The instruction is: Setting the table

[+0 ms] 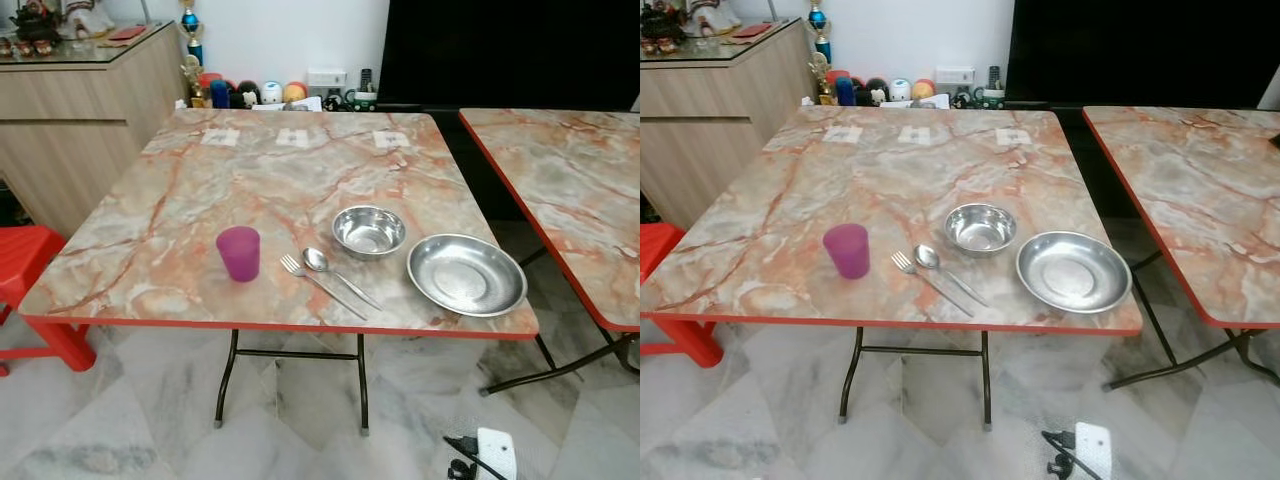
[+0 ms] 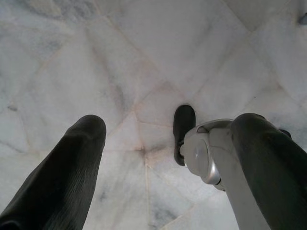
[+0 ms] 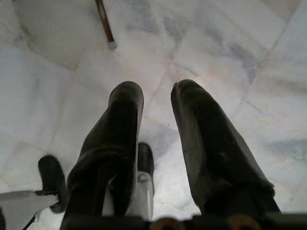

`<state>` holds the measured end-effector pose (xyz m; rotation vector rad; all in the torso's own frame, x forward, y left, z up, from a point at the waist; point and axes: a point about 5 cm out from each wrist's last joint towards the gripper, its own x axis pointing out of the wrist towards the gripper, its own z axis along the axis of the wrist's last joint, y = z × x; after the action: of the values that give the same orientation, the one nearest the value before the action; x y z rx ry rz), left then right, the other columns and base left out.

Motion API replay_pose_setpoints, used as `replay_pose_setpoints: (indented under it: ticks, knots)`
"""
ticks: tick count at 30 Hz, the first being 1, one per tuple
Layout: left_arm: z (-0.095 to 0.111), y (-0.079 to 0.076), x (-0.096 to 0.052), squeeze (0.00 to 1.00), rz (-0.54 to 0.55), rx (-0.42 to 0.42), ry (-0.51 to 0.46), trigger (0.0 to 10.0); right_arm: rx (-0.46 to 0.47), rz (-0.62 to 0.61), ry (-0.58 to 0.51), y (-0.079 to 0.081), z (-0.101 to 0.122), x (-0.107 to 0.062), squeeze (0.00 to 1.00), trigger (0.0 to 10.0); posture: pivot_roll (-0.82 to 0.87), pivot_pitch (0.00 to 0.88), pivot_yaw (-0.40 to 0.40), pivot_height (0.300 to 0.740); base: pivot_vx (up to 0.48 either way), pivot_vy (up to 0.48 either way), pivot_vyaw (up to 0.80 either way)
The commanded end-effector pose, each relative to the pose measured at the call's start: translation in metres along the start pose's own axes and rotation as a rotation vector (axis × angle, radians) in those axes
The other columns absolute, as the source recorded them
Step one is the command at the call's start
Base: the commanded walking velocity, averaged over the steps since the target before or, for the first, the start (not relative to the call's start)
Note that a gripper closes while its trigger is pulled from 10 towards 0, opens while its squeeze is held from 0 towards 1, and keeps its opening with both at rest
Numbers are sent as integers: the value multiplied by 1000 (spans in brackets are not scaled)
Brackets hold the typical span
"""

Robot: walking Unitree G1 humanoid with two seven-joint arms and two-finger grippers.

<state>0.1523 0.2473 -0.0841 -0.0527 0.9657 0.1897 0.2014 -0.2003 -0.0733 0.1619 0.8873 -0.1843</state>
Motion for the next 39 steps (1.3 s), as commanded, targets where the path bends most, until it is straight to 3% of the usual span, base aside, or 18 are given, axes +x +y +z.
replay_pose_setpoints:
  ticks: [1, 11, 18, 22, 27, 29, 37, 38, 39]
  knots:
    - [-2, -6, 1, 0, -17, -11, 13, 10000, 24, -3, 22, 0, -5, -1, 0, 10000, 51, 0, -30, 740, 0, 0, 0]
    - [10, -8, 3, 0, -26, -30, -42, 10000, 66, -11, -2, 0, -2, 0, 0, 10000, 49, 0, -23, 740, 0, 0, 0]
    - [12, -8, 3, 0, -24, -22, -46, 10000, 126, -73, -124, -3, 6, -2, 0, 10000, 23, 0, -33, 740, 0, 0, 0]
    - [12, -9, 3, 0, -27, -26, -48, 10000, 125, -93, -414, -18, 53, -8, 0, 10000, 17, 0, -39, 740, 0, 0, 0]
    - [10, -11, 3, 0, -31, -29, -45, 10000, 120, -124, -541, -23, 67, -15, 0, 10000, 17, 0, -51, 740, 0, 0, 0]
    - [4, -8, 2, 0, -24, -35, -30, 10000, 75, -141, -636, -29, 75, -23, 0, 10000, 7, 0, -60, 740, 0, 0, 0]
    - [-7, -1, -2, 0, -8, -41, 0, 10000, 87, -172, -772, -45, 83, -42, 0, 10000, -6, 0, -65, 740, 0, 0, 0]
    - [-9, -1, -2, 0, -6, -43, 3, 10000, 115, -163, -806, -45, 89, -45, 804, 10000, -11, 0, -66, 740, 0, 0, 0]
    - [-9, -1, -2, 0, -5, -43, 4, 10000, 128, -153, -829, -43, 94, -48, 1000, 10000, -11, 0, -66, 740, 0, 0, 0]
